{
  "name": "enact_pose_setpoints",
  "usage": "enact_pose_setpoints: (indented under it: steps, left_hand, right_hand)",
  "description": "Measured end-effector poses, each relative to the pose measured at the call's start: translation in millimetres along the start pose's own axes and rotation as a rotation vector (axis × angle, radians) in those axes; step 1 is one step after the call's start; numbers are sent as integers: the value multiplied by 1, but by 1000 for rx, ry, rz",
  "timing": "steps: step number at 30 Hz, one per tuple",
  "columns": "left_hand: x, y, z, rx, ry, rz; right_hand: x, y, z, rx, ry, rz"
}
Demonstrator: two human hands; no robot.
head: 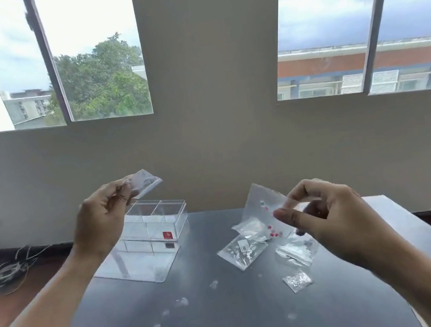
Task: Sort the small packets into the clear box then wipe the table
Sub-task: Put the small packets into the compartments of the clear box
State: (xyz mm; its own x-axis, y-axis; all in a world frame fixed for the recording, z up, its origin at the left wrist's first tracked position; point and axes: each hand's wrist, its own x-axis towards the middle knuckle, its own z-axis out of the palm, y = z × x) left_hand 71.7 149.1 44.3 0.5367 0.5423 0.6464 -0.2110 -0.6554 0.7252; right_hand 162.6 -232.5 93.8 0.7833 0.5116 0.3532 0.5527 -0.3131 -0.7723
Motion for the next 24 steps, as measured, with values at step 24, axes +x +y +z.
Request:
enact_pose_setpoints:
  steps: [24]
  left_hand:
    - [10,-105,-10,756,-409,182]
  right_hand:
    - [160,26,228,-429,-35,-540]
